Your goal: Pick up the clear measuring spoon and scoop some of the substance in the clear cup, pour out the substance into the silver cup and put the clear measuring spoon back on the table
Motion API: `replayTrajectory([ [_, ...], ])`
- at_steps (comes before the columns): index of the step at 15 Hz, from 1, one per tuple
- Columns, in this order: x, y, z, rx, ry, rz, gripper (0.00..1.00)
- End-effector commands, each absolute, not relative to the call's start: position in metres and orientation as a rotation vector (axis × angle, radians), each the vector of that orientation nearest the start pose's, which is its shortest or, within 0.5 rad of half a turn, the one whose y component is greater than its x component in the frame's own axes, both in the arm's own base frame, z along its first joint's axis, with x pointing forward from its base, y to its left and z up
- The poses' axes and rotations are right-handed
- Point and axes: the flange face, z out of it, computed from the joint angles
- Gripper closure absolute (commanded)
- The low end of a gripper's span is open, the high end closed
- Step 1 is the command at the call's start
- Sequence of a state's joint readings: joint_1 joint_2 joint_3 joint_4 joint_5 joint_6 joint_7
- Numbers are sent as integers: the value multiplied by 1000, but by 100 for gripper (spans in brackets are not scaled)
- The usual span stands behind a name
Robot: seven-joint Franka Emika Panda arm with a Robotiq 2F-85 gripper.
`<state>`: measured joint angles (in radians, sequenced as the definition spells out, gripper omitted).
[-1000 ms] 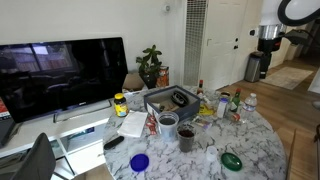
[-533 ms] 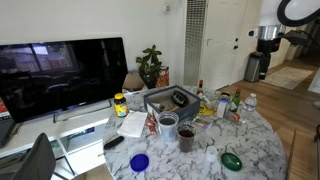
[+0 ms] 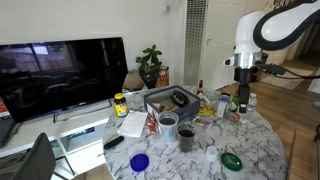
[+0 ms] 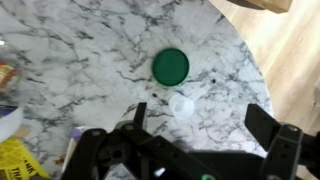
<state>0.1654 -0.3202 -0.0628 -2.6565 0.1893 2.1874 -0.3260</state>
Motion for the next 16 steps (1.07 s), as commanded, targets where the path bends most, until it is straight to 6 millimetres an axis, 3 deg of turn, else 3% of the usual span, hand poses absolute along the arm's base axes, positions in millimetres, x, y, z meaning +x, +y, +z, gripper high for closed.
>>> replayTrajectory([
  [1,392,82,294,-2845,-433,177,0],
  [2,394,87,287,-2844,-438,167,0],
  [3,389,79,303,-2869,-436,178,0],
  [5,392,86,290,-2863,-436,182,0],
  [9,394,89,283,-2838,-428,199,0],
  [16,375,108,205,-2648,-235,309,0],
])
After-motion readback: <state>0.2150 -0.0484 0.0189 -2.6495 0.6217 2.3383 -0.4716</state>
